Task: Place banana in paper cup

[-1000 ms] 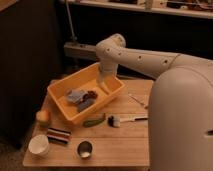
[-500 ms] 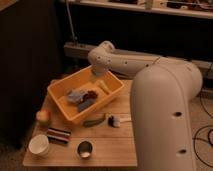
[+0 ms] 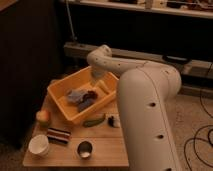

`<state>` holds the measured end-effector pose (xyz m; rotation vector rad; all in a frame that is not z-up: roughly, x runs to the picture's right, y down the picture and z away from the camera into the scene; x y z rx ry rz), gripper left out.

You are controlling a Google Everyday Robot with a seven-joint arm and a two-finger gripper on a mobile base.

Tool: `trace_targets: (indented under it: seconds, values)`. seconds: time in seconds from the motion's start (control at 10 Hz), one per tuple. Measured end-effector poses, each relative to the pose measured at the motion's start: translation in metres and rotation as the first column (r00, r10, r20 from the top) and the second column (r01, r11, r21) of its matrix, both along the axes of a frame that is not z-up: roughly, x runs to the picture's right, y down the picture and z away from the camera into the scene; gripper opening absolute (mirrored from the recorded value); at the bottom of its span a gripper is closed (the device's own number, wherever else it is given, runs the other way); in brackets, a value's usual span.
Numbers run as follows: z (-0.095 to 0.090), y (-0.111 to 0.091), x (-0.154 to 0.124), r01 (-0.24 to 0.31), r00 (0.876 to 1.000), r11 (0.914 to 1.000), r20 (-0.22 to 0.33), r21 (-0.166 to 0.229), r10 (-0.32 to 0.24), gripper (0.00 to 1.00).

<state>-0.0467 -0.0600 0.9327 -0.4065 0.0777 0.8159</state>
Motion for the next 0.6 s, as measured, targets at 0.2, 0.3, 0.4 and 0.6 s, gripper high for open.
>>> trace_targets:
  seconds: [0.2,0.3,0.4,0.6]
  values:
    - [0.008,0.004,-0.006,0.029,1.000,0.9996,0.012,-0.007,-0.029,0.65]
    - [0.012,0.005,-0.009,0.044,0.999,0.9990,0.017,-0.007,-0.044,0.65]
    - [0.016,0.006,-0.011,0.057,0.998,0.9983,0.020,-0.007,-0.057,0.65]
    - [0.023,0.007,-0.012,0.069,0.997,0.9976,0.023,-0.008,-0.068,0.65]
